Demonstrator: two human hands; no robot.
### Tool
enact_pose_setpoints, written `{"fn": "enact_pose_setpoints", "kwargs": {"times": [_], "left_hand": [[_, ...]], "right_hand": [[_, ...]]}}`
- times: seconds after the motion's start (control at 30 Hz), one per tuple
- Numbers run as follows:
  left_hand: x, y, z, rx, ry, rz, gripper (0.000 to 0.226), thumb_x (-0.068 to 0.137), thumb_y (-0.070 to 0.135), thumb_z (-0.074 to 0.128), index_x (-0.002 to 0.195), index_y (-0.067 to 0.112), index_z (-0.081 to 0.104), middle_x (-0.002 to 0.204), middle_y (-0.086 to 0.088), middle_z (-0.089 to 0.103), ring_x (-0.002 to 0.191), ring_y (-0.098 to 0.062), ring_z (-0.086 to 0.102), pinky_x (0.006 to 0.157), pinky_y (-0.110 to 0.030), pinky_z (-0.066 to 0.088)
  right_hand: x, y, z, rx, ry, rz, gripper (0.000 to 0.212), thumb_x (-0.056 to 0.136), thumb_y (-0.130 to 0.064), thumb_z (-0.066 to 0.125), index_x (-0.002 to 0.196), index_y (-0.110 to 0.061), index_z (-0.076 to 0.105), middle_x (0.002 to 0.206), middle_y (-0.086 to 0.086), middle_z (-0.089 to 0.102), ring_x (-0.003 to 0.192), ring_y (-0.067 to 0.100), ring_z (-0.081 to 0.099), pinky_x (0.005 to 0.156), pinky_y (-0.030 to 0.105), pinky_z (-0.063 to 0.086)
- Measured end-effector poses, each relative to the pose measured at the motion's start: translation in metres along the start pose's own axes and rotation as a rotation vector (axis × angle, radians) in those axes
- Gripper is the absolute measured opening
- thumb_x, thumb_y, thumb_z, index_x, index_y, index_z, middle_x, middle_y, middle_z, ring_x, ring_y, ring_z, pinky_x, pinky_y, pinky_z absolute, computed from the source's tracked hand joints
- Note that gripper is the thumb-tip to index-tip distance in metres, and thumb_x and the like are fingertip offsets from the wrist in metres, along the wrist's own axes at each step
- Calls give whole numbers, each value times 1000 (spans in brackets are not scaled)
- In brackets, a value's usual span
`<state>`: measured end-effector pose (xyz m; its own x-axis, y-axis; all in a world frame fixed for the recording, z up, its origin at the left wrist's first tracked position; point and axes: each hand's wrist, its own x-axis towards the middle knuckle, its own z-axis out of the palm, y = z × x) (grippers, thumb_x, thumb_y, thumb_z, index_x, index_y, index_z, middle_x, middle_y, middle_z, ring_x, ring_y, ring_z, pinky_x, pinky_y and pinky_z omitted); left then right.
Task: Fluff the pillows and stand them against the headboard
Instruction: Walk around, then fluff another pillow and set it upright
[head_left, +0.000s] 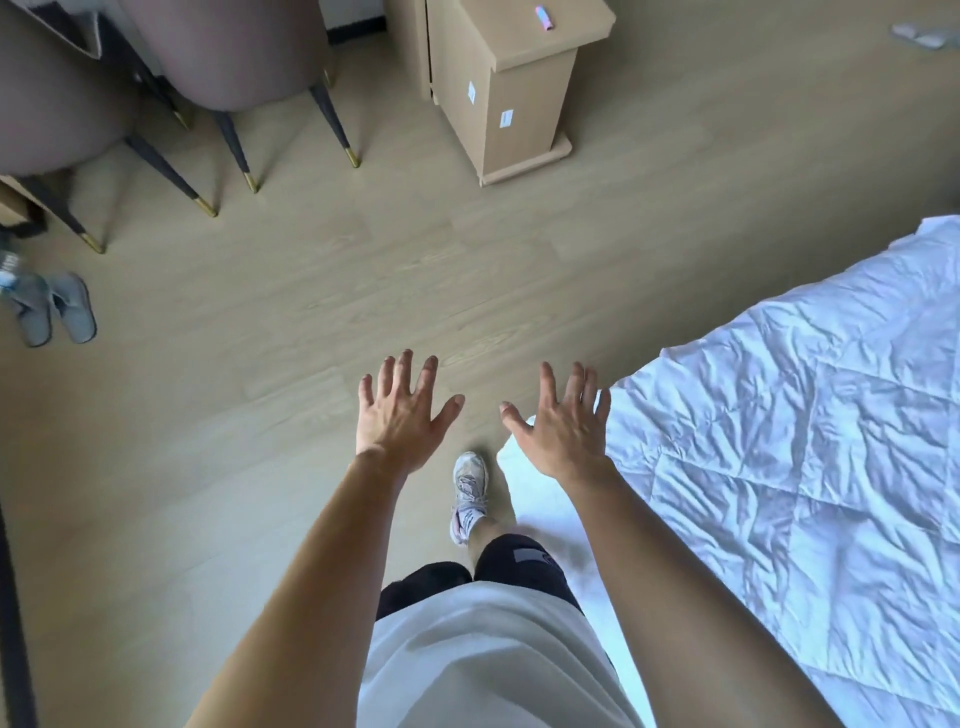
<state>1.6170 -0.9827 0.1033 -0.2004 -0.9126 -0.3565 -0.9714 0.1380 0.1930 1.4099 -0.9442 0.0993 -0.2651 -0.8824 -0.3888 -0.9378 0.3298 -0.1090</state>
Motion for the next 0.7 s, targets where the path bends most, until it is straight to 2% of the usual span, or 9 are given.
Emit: {"fn": "enact_pose_setpoints", "kwargs": {"times": [0.37, 0.53, 0.7], "left_hand": [[166, 59, -68, 79, -42, 128, 77, 99, 70, 24, 162, 27, 14, 170, -9, 8, 156, -31, 6, 125, -55, 7], [251, 97, -87, 113, -83, 246, 76, 100, 69, 26, 162, 28, 11, 171, -8, 4, 157, -28, 2, 126, -54, 4], [347, 148, -112, 178, -115, 381, 75, 100, 69, 24, 162, 29, 10, 171, -6, 3, 157, -27, 0, 126, -53, 2]], "right_hand": [[146, 20, -74, 31, 33, 120, 90, 92, -75, 33, 160, -19, 16, 163, 22, 11, 152, 39, 3, 121, 57, 6], [200, 45, -103, 59, -6, 235, 90, 93, -75, 30, 161, -20, 9, 165, 23, 4, 153, 39, -3, 123, 57, 2], [260, 76, -136, 75, 12, 384, 90, 93, -76, 27, 161, -20, 8, 164, 24, 4, 153, 40, -3, 123, 57, 4]]}}
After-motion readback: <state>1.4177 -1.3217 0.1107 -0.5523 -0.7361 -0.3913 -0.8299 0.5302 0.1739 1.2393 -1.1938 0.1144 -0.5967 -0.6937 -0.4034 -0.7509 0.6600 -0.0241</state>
